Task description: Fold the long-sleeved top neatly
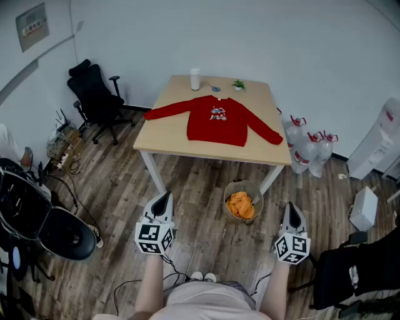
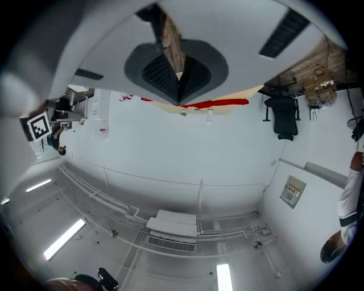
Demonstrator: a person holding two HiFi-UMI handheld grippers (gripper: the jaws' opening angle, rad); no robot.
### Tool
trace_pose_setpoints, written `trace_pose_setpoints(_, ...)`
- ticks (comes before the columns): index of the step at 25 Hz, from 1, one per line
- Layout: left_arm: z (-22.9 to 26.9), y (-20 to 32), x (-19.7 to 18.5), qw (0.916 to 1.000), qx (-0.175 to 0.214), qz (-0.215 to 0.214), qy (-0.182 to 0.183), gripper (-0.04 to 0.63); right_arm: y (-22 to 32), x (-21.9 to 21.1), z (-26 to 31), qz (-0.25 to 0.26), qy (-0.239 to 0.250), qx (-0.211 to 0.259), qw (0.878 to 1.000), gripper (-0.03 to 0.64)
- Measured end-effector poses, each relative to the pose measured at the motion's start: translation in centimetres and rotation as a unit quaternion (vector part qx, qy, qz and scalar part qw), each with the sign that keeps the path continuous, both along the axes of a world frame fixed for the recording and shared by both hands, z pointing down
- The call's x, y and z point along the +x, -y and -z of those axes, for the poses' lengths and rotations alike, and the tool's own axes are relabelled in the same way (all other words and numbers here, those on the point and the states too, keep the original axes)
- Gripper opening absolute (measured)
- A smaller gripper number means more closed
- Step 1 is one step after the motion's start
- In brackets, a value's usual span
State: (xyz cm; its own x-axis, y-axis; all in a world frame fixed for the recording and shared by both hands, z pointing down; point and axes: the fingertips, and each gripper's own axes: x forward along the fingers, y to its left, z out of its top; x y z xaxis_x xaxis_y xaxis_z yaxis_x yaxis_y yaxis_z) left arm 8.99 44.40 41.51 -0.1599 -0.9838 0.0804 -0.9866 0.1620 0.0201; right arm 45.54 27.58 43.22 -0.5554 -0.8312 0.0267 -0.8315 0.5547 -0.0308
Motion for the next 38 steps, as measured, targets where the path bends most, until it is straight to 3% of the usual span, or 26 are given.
trace_pose_setpoints(20,-0.3,0.0,0.1,1.0,-0.001,-0.002,-0.005,0.003,-0.3,-0.1,-0.2,-0.002,0.005,-0.003,1.0,0.006)
trace_pose_setpoints(34,-0.4,-0.1,0.3,0.9994,0.011,-0.01,-0.031,0.003,-1.2,-1.3,0.2,0.032,0.038,-0.01,0.999,0.011)
trace_pose_setpoints(37,0.1,-0.2,0.5,0.9987,0.021,-0.025,-0.039,0.016,-1.4,-1.5,0.6,0.043,0.059,-0.011,0.997,0.051)
trace_pose_setpoints(38,0.3,-0.1,0.5,0.9985,0.023,-0.029,-0.039,0.067,-1.5,-1.6,0.7,0.048,0.064,-0.013,0.997,0.132)
